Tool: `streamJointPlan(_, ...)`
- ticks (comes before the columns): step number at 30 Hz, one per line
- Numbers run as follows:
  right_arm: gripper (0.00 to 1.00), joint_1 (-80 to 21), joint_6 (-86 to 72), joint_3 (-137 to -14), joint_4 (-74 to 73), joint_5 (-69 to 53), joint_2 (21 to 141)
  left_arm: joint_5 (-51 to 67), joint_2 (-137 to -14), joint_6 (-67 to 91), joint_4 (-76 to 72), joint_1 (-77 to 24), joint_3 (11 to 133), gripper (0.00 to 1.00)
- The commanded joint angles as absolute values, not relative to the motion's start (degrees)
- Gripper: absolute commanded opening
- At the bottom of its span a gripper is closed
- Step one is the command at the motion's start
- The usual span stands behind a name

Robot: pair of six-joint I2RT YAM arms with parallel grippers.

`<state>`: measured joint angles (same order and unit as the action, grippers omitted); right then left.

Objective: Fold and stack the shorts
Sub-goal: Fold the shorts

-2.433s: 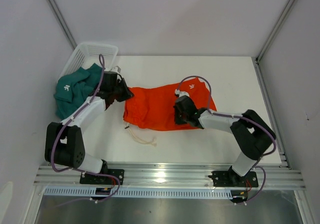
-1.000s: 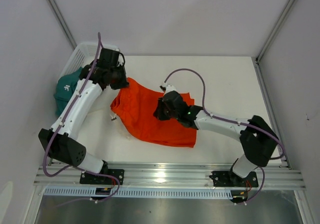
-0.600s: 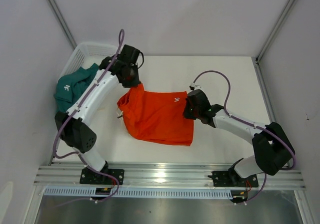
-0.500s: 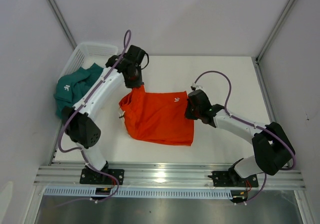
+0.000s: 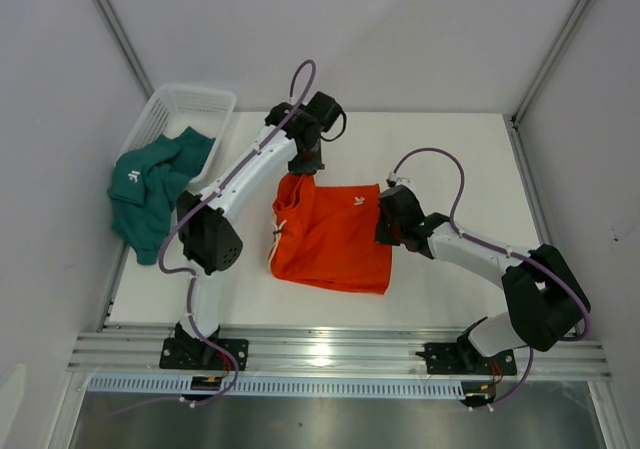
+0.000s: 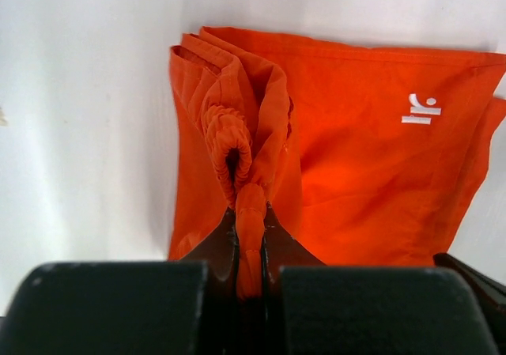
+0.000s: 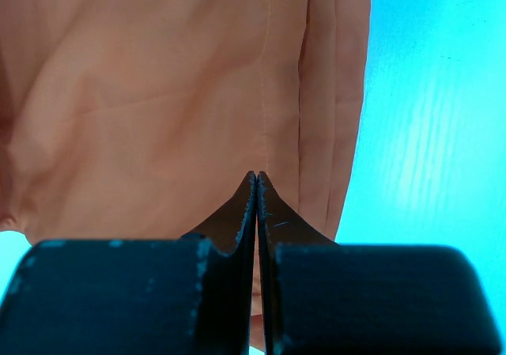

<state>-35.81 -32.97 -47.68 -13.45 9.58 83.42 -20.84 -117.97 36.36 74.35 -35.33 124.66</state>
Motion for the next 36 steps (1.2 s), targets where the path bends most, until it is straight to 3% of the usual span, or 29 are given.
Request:
streamJointPlan(1, 0.00, -35.2, -33.5, -47.9, -12.0, 10.9, 83.2, -19.5, -119.9, 40.3, 75.3, -36.8, 128.2, 0.02)
streamJointPlan(19, 0.00, -31.0, -35.9, -45.7, -6.2, 6.2, 92.5, -19.4, -118.8, 49.4, 65.9, -43.3, 121.4, 0.00)
streamJointPlan(27, 0.00, -30.1, -36.6, -44.3, -4.0, 4.3, 93.6, -20.7, -119.1, 60.5, 67.9, -45.7, 120.3, 0.00)
streamJointPlan(36, 0.00, -33.6, -39.1, -43.6, -0.8, 2.0, 96.9, -23.5, -118.6, 57.9, 70.1, -43.6, 119.5, 0.00)
